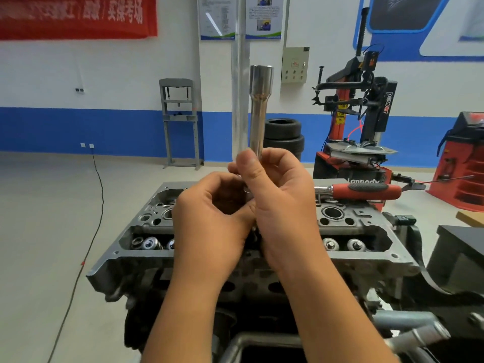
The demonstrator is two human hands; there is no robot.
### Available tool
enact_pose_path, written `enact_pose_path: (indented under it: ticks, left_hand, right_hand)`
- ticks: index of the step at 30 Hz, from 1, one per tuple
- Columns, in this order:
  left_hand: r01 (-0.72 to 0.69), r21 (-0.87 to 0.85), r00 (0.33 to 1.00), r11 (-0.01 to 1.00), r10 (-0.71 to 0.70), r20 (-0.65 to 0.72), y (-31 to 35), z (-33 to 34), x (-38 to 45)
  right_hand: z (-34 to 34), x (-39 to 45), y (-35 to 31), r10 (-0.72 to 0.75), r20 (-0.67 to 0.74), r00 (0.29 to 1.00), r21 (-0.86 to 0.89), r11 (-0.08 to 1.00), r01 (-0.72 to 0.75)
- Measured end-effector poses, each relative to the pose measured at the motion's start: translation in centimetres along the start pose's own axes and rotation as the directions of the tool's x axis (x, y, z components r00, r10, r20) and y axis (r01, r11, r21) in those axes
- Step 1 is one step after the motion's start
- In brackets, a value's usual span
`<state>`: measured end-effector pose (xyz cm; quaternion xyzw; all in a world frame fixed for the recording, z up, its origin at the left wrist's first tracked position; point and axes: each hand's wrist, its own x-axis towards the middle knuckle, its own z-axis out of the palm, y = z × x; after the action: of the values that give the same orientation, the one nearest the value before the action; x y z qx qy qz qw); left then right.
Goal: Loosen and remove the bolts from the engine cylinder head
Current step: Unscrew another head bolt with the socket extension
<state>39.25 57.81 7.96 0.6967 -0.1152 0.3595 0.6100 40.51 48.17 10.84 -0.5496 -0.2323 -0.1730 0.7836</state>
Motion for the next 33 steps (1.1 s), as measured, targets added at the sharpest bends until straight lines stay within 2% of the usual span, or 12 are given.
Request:
enact_pose_path:
  ticks: [2, 4, 6, 8, 10, 12, 14, 17, 22, 24, 28, 33]
  left_hand:
    - [-0.028, 0.025, 0.997, 0.999, 0.026, 0.072, 0.2, -0.1, 0.0]
    - [-0.047, 0.001, 0.977, 0.999, 0.045, 0.207, 0.5, -0.2, 0.0]
    - [-0.051, -0.017, 0.962, 0.999, 0.054, 0.268, 0.7, -0.5, 0.1]
    - [-0.054, -0.014, 0.970, 0.998, 0.055, 0.235, 0.6, -0.6, 0.2]
    - [-0.060, -0.008, 0.990, 0.998, 0.061, 0.129, 0.5, -0.5, 0.2]
    - [-0.035, -0.007, 0.999, 0.999, 0.036, 0.036, 0.6, -0.4, 0.1]
    - [-0.017, -0.014, 1.000, 1.000, 0.017, -0.010, 0.4, -0.3, 0.1]
    - [-0.015, -0.048, 1.000, 0.999, 0.016, 0.017, 0.4, -0.4, 0.0]
    - [-0.075, -0.034, 0.966, 0.997, 0.081, 0.245, 0.7, -0.6, -0.2]
    - [-0.080, -0.046, 0.955, 0.996, 0.090, 0.282, 0.7, -0.8, -0.2]
    - [-0.055, -0.037, 0.986, 0.998, 0.060, 0.157, 0.4, -0.7, -0.1]
    - [-0.051, -0.056, 0.998, 0.997, 0.053, 0.037, 0.3, -0.1, -0.2]
  right_hand:
    - [-0.3, 0.3, 0.0, -0.039, -0.009, 0.999, -0.068, 0.997, 0.039]
    - [-0.6, 0.6, -0.2, -0.072, 0.004, 0.997, -0.129, 0.989, 0.072]
    - [-0.8, 0.9, -0.4, -0.078, 0.035, 0.996, -0.190, 0.978, 0.083]
    - [-1.0, 0.9, -0.5, -0.054, 0.073, 0.996, -0.210, 0.975, 0.069]
    - [-1.0, 0.8, -0.4, -0.006, 0.089, 0.996, -0.178, 0.984, 0.022]
    - [-0.9, 0.5, -0.1, 0.046, 0.066, 0.997, -0.092, 0.995, -0.040]
    - [-0.8, 0.2, 0.2, 0.043, 0.014, 0.999, -0.051, 0.998, -0.043]
    - [-1.0, -0.1, 0.2, -0.011, -0.041, 0.999, -0.047, 0.999, 0.009]
    - [-1.1, -0.3, -0.2, -0.026, -0.011, 1.000, -0.036, 0.999, 0.026]
    - [-0.9, -0.2, -0.1, -0.041, -0.021, 0.999, -0.065, 0.997, 0.040]
    - [-1.0, 0.0, 0.1, -0.018, 0.010, 1.000, -0.129, 0.991, 0.019]
    - [-0.9, -0.3, -0.1, -0.004, -0.017, 1.000, -0.027, 1.000, 0.004]
